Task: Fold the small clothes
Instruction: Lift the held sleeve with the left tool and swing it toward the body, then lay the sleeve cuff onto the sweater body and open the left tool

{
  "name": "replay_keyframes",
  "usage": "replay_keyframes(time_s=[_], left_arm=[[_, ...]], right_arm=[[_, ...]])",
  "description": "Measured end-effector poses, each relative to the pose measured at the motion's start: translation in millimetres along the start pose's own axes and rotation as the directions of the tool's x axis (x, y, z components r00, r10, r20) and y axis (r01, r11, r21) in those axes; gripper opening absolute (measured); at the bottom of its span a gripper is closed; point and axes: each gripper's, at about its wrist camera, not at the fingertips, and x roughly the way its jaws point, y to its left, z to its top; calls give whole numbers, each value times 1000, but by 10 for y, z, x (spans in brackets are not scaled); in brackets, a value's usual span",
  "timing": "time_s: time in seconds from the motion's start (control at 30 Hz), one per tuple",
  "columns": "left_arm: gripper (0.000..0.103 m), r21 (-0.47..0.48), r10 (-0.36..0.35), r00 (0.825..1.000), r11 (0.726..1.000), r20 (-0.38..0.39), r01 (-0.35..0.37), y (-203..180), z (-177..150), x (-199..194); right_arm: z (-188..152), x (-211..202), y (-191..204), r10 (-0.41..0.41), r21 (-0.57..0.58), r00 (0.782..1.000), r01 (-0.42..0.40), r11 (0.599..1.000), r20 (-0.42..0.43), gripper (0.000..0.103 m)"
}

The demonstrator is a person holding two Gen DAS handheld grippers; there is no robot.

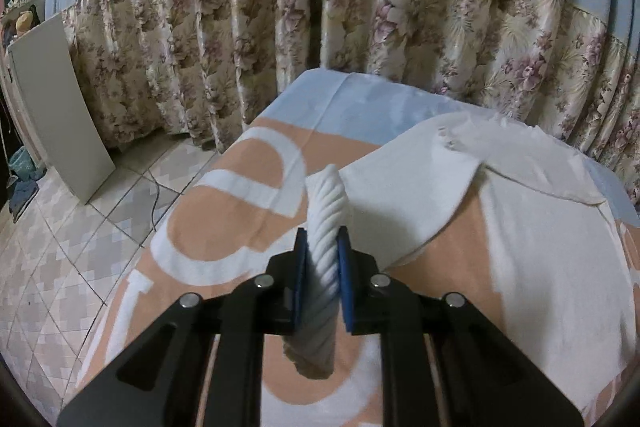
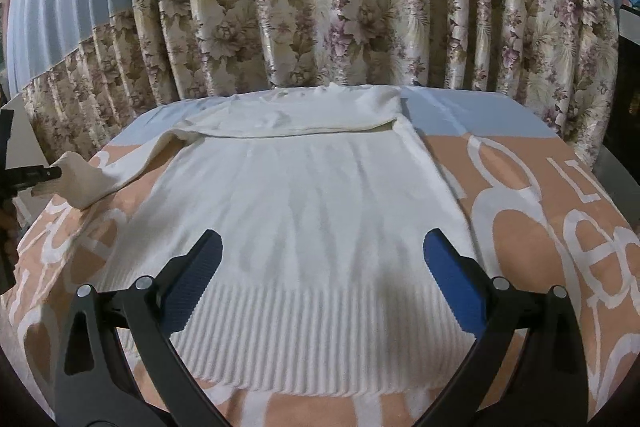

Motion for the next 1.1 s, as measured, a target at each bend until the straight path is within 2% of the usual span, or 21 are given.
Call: replay_keyframes(time_s=[0.27,0.53,0.67,0.73,0.8,0.93,1.1], left_arm=[[14,22,-40,999,999,30,39,-639,143,-64],[14,115,-108,993,988,43,103,-1628,541,50],[14,129,-151,988,981,26,146,-2157,791,265],[14,139,-195,981,972,12,192,-2483,905,421],[14,179,-210,978,962,-3,207,-2849,982,584],[14,241,-226,973,943,-44,230,-3479,981,877],[14,269,-286,953,915,-98,302,-4104,830,1123]], right_arm=[[339,185,-271,-59,-48,996,62,997,60,100],[796,590,-645,-85,-39,994,88,995,72,100],[916,717,-830,-87,-11,994,88,996,64,100],[965,773,-923,-89,-3,994,90,996,61,100],[1012,833,-1026,-87,16,995,86,996,49,100],[1130,945,-1275,-115,20,992,114,993,47,100],[1239,1092,-1730,-142,67,990,140,988,22,100]])
